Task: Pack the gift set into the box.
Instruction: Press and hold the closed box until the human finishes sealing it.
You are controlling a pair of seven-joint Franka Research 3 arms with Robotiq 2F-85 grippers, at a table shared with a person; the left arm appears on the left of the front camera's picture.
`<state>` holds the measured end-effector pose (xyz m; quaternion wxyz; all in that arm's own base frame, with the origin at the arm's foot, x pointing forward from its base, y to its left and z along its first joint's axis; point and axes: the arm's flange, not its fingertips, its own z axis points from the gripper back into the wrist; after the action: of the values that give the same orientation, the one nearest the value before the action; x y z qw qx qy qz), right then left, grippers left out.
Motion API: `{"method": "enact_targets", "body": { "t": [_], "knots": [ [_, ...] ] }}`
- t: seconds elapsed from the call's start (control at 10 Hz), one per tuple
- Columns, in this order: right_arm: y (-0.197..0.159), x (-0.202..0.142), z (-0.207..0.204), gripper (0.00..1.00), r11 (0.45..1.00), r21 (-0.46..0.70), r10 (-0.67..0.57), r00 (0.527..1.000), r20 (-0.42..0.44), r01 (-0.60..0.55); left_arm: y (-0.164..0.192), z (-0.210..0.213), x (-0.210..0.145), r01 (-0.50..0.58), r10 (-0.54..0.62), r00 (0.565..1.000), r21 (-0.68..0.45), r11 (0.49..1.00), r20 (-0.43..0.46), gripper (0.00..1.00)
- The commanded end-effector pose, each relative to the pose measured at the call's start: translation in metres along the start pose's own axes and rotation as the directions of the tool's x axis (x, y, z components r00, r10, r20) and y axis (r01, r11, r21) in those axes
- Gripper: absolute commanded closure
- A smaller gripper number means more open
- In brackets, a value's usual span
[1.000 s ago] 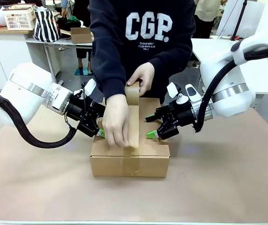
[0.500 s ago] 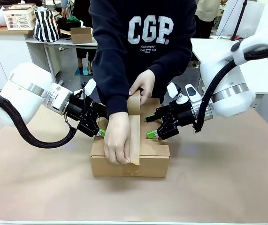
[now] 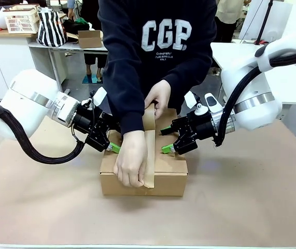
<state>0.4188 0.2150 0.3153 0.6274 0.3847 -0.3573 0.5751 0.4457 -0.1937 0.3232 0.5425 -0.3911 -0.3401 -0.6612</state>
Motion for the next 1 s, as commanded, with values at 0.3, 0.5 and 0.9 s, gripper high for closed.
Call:
{"method": "enact_targets", "body": {
  "t": [0.3,0.5,0.9],
  "knots": [
    [0.0016,-0.0030,-0.0002,0.00,1.000,-0.003,-0.016,1.000,0.009,0.016,-0.0006,0.0000,-0.0016,-0.011,0.011,1.000,-0.011,1.000,0.006,0.00],
    [0.0016,-0.0030,-0.0002,0.00,1.000,-0.003,-0.016,1.000,0.009,0.016,-0.0006,0.0000,-0.0016,-0.011,0.011,1.000,-0.011,1.000,0.006,0.00],
    [0.0016,-0.0030,-0.0002,0.00,1.000,-0.003,-0.016,1.000,0.009,0.016,-0.0006,0.0000,-0.0016,-0.011,0.011,1.000,-0.011,1.000,0.006,0.00]
  ]
}}
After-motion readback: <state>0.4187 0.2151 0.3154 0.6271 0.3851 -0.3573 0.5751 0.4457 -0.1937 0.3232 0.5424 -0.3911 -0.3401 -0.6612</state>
